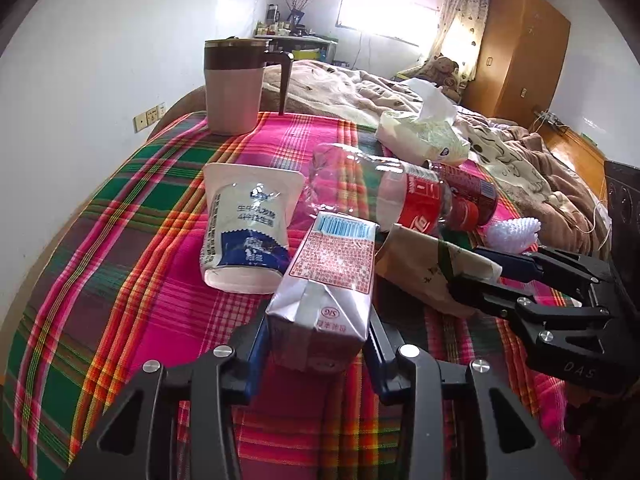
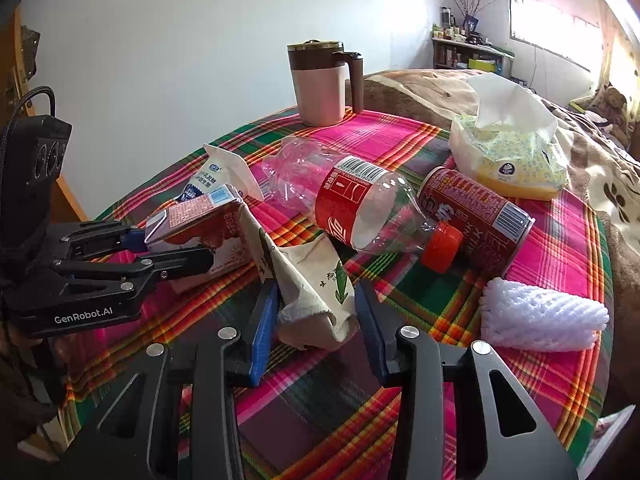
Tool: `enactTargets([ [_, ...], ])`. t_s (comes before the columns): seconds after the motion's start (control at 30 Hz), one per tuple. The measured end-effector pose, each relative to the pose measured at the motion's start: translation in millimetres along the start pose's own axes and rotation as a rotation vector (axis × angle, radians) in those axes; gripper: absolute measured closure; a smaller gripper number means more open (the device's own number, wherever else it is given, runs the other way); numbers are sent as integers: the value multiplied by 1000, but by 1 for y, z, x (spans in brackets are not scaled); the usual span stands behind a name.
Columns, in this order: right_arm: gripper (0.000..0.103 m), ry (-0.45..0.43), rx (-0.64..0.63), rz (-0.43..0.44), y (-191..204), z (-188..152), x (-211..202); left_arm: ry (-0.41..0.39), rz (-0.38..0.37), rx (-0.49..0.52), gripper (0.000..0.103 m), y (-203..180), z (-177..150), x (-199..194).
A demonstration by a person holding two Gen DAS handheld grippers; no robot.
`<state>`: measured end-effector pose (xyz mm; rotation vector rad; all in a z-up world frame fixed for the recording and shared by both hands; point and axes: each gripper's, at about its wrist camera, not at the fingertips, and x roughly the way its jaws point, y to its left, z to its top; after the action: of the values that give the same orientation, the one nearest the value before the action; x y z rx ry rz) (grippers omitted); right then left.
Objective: Collect trash
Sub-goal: 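Grasp the pink juice box with the left tool while the right tool grasps the beige paper bag, then carry the juice box and paper bag with both tools over the bin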
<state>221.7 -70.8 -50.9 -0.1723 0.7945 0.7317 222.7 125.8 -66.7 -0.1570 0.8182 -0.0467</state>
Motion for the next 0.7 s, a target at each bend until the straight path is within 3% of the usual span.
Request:
enactTargets([
  [0.27, 65, -52, 13, -14, 4, -8, -17, -31, 21, 31, 65, -11, -6, -13],
  [0.7, 65, -142, 146, -49, -11, -23, -59, -80, 7, 69, 65, -36, -17, -45],
])
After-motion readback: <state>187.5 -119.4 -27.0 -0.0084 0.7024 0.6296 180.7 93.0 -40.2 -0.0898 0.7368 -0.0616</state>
